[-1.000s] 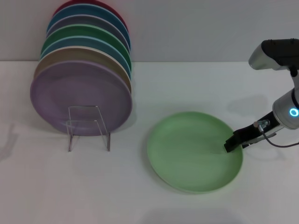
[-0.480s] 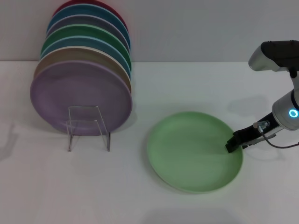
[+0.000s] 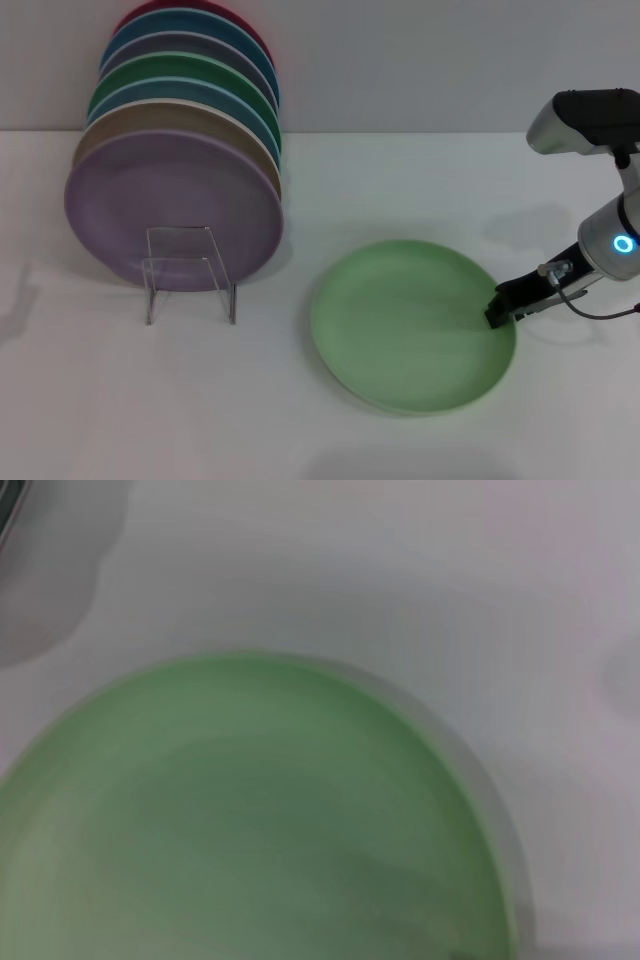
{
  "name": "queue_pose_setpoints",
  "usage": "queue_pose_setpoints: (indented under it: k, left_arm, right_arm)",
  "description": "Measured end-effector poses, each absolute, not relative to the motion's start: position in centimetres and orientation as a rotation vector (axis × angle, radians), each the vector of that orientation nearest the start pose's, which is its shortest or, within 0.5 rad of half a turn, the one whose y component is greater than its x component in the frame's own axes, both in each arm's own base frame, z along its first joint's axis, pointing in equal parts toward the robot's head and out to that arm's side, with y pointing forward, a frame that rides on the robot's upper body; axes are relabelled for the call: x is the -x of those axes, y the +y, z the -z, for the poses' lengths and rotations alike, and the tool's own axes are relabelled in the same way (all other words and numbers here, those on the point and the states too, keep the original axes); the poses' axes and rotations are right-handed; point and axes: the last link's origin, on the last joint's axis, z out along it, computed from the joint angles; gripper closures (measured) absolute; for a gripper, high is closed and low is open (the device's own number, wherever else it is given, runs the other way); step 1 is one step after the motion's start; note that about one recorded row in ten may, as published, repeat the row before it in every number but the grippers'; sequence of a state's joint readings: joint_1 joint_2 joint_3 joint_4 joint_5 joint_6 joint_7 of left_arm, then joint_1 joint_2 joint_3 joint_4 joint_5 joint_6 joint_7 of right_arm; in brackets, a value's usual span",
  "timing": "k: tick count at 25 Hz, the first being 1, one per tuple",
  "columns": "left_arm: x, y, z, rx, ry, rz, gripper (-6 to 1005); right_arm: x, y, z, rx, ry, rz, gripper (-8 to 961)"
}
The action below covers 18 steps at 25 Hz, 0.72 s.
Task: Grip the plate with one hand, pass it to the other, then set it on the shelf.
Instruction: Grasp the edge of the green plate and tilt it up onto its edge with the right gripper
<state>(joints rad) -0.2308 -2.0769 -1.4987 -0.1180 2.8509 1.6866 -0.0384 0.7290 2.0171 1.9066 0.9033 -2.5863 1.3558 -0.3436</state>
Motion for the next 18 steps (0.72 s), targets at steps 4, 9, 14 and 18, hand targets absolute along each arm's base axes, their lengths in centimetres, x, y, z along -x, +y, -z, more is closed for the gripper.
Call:
queue_pose_setpoints:
  k: [4, 9, 14, 18]
  left_arm:
    - [34.4, 24.81, -5.67, 1.297, -0.135, 0.747, 199]
    - [34.29, 24.96, -5.67, 1.298, -0.133, 0.751, 198]
    - [34.14, 25.11, -5.68, 1.298, -0.127, 0.757, 198]
    - [34.07, 25.18, -5.69, 1.297, -0.125, 0.759, 198]
  right_arm:
    - [-23.89, 39.04, 0.63, 2.247, 1.496, 0.394, 764]
    - [-23.87, 39.08, 1.03, 2.251, 1.453, 0.421, 782]
    - [-23.55, 39.02, 1.32, 2.269, 1.422, 0.425, 801]
    - [-23.25, 39.09, 1.32, 2.278, 1.403, 0.411, 816]
